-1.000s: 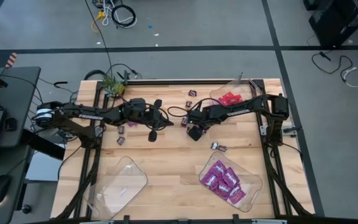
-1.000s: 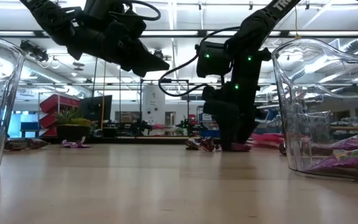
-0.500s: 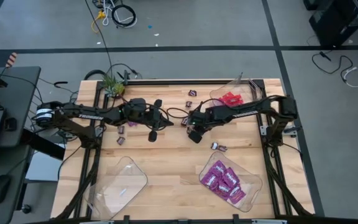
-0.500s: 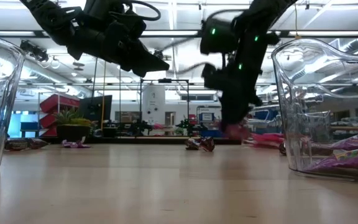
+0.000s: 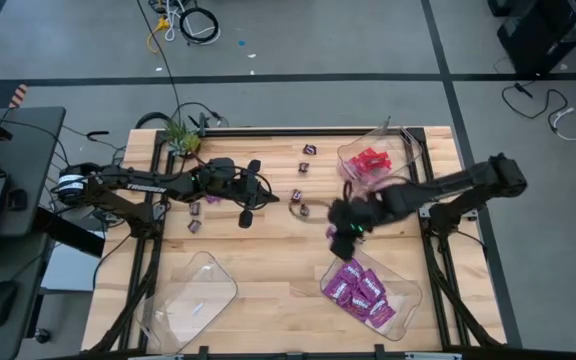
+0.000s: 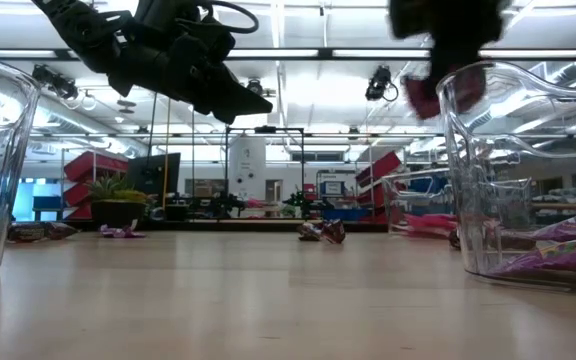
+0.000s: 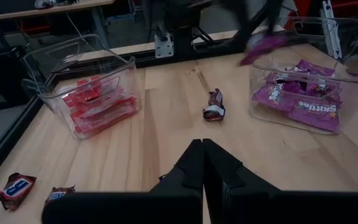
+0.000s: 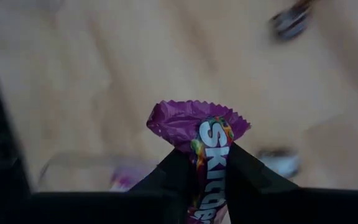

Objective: Sort candy
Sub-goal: Put the violet candy into the bottom right transparent bin, then adjust the top transparent bin

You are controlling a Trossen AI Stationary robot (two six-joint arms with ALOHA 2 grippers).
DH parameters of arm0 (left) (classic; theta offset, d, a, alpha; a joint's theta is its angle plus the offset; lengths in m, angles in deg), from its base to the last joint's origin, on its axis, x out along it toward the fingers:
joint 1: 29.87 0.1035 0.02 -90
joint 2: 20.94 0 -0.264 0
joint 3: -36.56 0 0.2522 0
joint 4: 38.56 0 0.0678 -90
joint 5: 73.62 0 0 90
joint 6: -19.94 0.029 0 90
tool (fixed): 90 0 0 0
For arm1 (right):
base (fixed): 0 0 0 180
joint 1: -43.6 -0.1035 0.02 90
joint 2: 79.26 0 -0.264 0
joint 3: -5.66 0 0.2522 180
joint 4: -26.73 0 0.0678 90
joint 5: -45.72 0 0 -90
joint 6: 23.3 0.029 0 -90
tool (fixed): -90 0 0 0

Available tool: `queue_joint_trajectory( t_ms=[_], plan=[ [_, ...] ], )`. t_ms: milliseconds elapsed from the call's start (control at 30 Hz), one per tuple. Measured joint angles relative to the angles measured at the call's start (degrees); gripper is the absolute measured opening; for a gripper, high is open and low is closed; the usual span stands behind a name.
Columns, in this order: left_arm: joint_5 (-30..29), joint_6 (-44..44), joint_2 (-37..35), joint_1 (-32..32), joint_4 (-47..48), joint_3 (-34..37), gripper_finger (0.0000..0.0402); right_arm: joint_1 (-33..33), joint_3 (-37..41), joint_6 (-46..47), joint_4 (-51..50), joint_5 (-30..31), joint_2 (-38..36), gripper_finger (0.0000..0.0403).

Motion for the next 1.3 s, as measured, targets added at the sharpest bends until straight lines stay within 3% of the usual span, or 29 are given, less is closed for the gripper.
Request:
queue_joint_trajectory(
  t_ms=[233, 467, 733, 1033, 1167, 1300],
  plan=[
    [0.03, -0.04, 0.00, -0.03, 0.00, 0.00, 0.0001, -13.70, -0.02, 9.51, -0.99, -0.15, 1.71, 0.0073],
    [0.22, -0.24, 0.00, -0.15, -0.02, 0.00, 0.0001, -18.56, -0.02, 13.87, -1.12, -1.34, 9.13, 0.0076],
    [0.20, -0.42, 0.00, -0.15, -0.02, 0.00, 0.0000, -17.14, -0.02, 13.58, -1.71, -3.28, 12.69, 0.0158],
    [0.15, -0.44, 0.00, -0.15, 0.28, 0.00, 0.0000, -14.38, 0.00, 12.85, -2.22, -3.98, 8.18, 0.0286],
    [0.15, -0.44, 0.00, -0.15, 0.28, 0.00, 0.0001, -11.05, -0.02, 8.57, -2.34, 3.34, 2.88, 0.0289],
    [-0.44, -4.61, 0.00, -0.15, 0.35, -0.01, 0.0001, -3.57, -0.04, 6.16, -5.25, 12.26, -2.60, 0.0254]
  ],
)
